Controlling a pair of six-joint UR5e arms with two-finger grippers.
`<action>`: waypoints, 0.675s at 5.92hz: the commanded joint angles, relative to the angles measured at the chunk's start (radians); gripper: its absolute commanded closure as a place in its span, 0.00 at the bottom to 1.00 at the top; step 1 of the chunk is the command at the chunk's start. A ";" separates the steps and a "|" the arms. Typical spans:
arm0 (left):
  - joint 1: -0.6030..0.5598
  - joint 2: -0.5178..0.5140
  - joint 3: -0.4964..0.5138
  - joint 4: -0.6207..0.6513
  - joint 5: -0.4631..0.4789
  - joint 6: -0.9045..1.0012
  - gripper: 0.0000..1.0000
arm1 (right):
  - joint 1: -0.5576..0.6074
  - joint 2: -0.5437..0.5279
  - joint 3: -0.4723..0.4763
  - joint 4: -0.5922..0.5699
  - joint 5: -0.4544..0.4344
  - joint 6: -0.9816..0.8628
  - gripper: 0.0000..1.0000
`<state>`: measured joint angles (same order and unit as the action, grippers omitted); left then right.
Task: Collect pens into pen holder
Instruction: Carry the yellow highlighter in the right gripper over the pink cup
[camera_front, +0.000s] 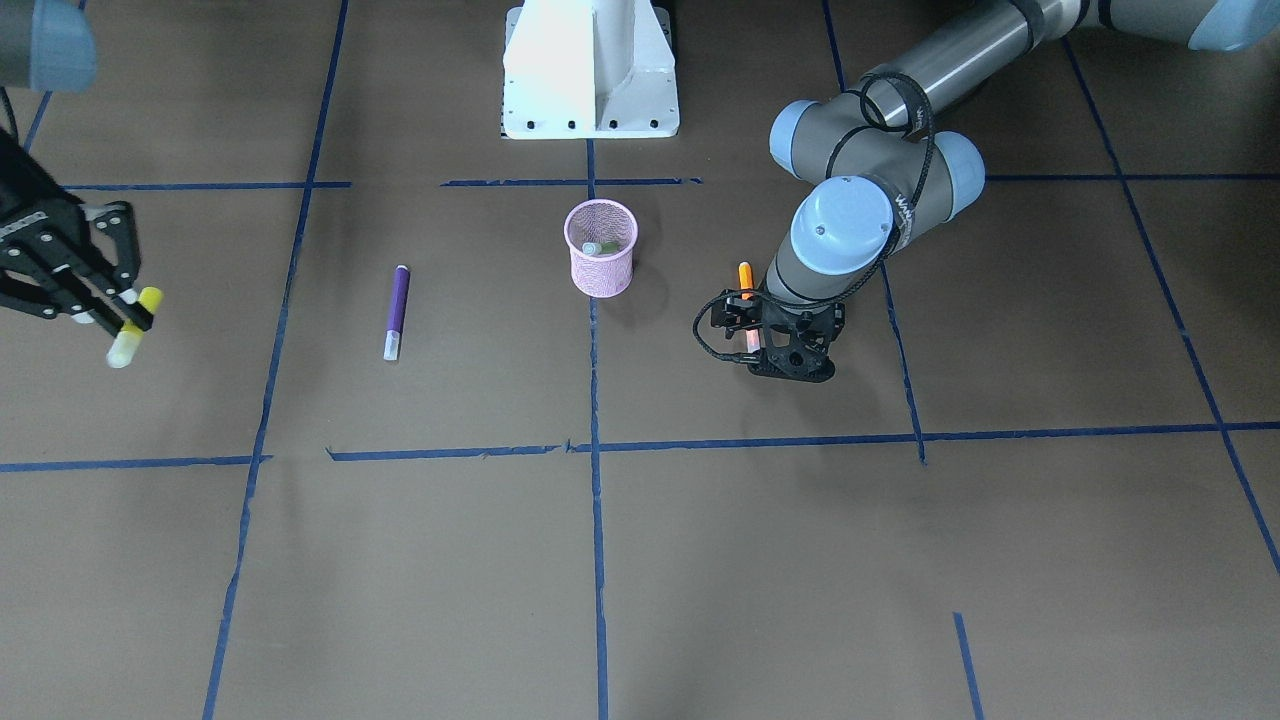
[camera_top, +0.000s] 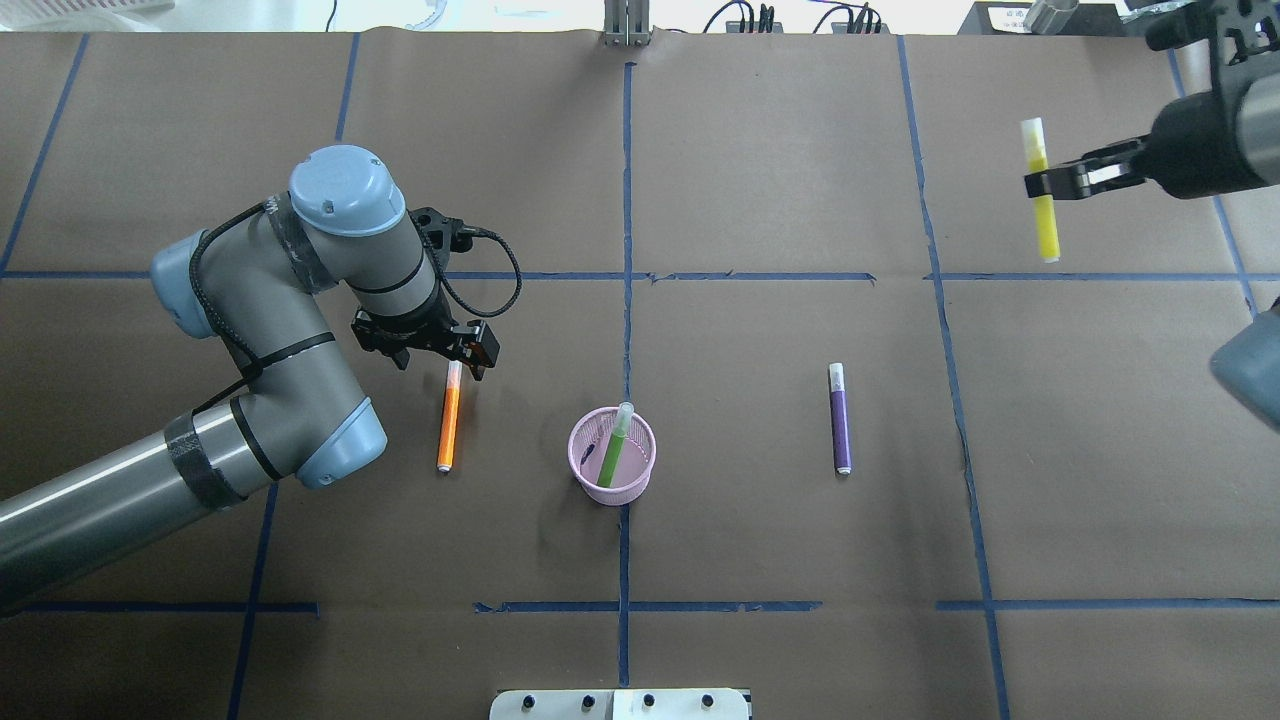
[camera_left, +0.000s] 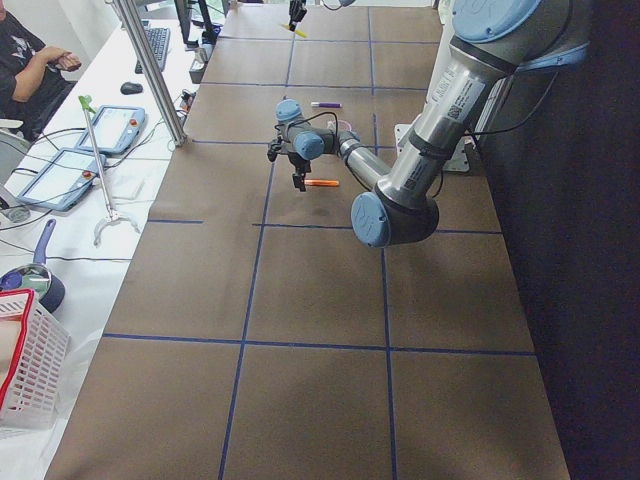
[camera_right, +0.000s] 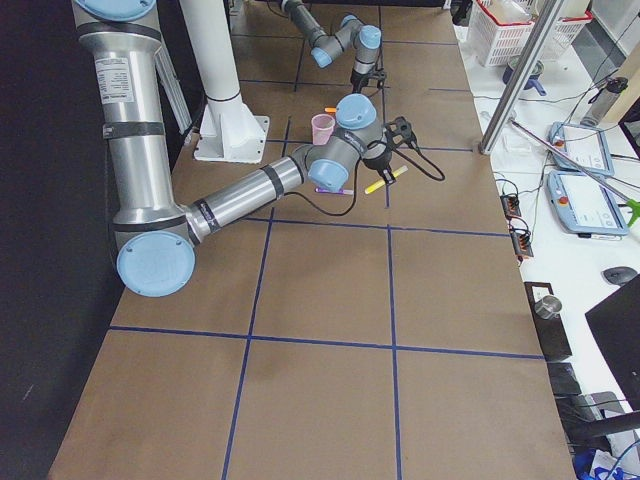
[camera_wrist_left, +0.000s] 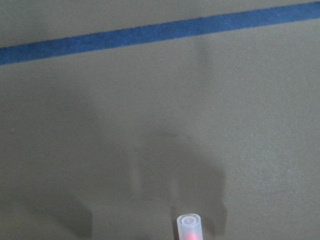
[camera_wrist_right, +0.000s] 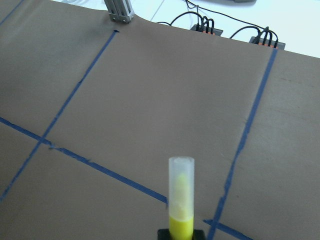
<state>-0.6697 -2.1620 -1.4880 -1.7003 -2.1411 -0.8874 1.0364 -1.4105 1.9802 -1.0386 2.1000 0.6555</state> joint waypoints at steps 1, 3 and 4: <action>0.001 -0.001 -0.001 -0.007 0.000 0.002 0.00 | -0.231 0.089 0.070 -0.004 -0.334 0.122 1.00; 0.001 -0.007 -0.005 -0.009 0.000 0.001 0.00 | -0.462 0.206 0.068 -0.064 -0.615 0.128 1.00; 0.002 -0.009 -0.005 -0.009 0.000 0.001 0.00 | -0.540 0.281 0.069 -0.143 -0.679 0.177 1.00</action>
<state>-0.6681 -2.1685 -1.4923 -1.7085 -2.1414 -0.8863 0.5830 -1.1999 2.0483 -1.1165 1.5043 0.7974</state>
